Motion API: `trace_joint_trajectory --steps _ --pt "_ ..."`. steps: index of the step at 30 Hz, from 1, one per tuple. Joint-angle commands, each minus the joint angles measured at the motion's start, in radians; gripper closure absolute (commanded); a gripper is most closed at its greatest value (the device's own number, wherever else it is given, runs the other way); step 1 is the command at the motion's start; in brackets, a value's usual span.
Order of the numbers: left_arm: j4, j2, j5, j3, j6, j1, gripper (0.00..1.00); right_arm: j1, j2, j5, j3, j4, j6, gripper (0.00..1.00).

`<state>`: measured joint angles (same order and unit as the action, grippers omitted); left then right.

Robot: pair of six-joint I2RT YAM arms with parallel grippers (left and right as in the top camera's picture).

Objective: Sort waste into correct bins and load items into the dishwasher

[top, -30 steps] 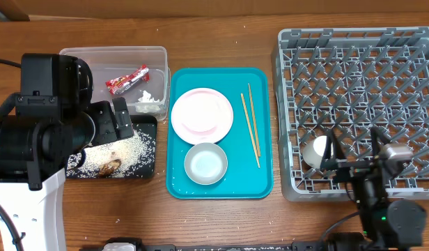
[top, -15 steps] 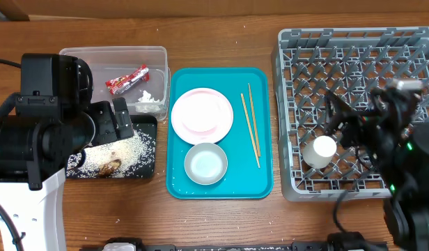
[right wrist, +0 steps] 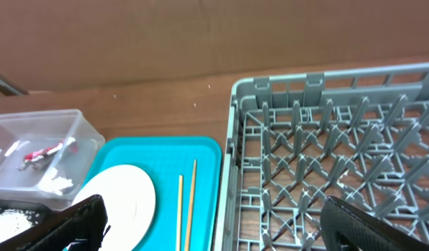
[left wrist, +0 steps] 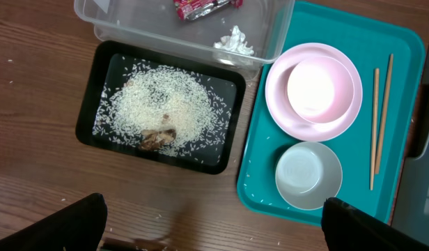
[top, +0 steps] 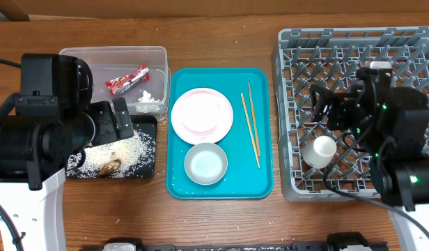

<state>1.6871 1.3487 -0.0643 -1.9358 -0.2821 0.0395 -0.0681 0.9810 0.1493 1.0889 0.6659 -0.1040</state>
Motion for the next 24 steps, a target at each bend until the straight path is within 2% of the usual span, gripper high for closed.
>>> trace_joint_trajectory --steps 1,7,12,18,24 --pt "0.000 0.005 0.005 0.000 -0.006 0.007 0.00 -0.008 0.040 0.003 0.016 0.005 0.000 0.00" --pt "0.000 0.005 0.005 0.000 -0.006 0.007 0.00 -0.008 0.026 0.043 0.028 -0.005 0.000 0.00" --pt "0.000 0.005 0.005 0.000 -0.006 0.007 0.00 -0.008 -0.148 0.014 0.079 -0.011 0.001 0.00" --pt "0.000 0.005 0.005 0.000 -0.006 0.007 0.00 -0.008 -0.358 0.008 0.086 -0.113 0.001 0.00" --pt "0.000 0.005 0.005 0.000 -0.006 0.007 0.00 -0.008 -0.415 0.009 0.084 -0.133 0.001 0.00"
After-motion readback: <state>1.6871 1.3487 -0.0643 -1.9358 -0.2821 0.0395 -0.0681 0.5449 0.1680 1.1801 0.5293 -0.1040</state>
